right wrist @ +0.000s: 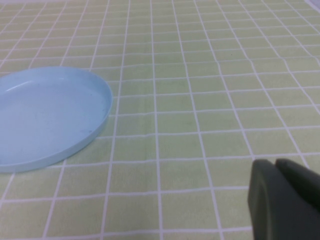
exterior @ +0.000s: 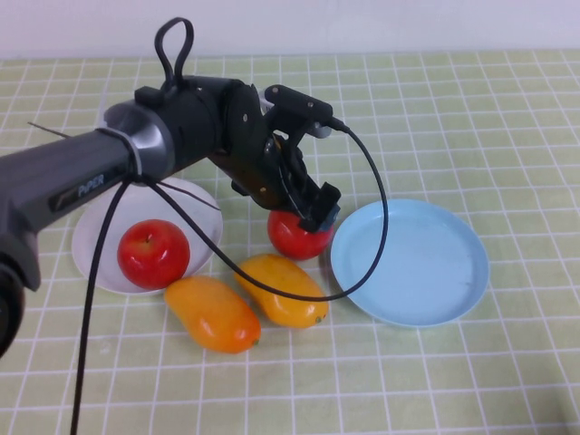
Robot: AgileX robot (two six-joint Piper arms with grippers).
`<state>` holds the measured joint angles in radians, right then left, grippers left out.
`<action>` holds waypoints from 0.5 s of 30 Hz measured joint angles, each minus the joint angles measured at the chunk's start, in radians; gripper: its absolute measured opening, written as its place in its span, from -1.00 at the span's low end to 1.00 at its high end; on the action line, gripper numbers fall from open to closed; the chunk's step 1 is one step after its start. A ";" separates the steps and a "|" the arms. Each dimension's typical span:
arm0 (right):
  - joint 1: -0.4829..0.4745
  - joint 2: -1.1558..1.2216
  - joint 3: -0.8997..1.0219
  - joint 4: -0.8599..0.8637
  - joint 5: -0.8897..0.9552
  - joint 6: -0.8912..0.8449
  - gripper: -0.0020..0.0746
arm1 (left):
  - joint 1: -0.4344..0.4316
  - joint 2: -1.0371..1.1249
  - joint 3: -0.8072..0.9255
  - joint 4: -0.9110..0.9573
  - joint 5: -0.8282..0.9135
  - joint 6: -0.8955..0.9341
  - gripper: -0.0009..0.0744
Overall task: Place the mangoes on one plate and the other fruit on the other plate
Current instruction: Put one type of fruit in the left plate
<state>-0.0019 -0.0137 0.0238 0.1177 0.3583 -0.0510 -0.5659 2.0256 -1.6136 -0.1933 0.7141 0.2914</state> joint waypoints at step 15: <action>0.000 0.000 0.000 0.000 0.000 0.000 -0.99 | 0.000 0.027 -0.027 -0.006 -0.012 0.011 0.74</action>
<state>-0.0019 -0.0137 0.0238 0.1177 0.3583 -0.0510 -0.5659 2.0523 -1.6402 -0.1998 0.7022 0.3027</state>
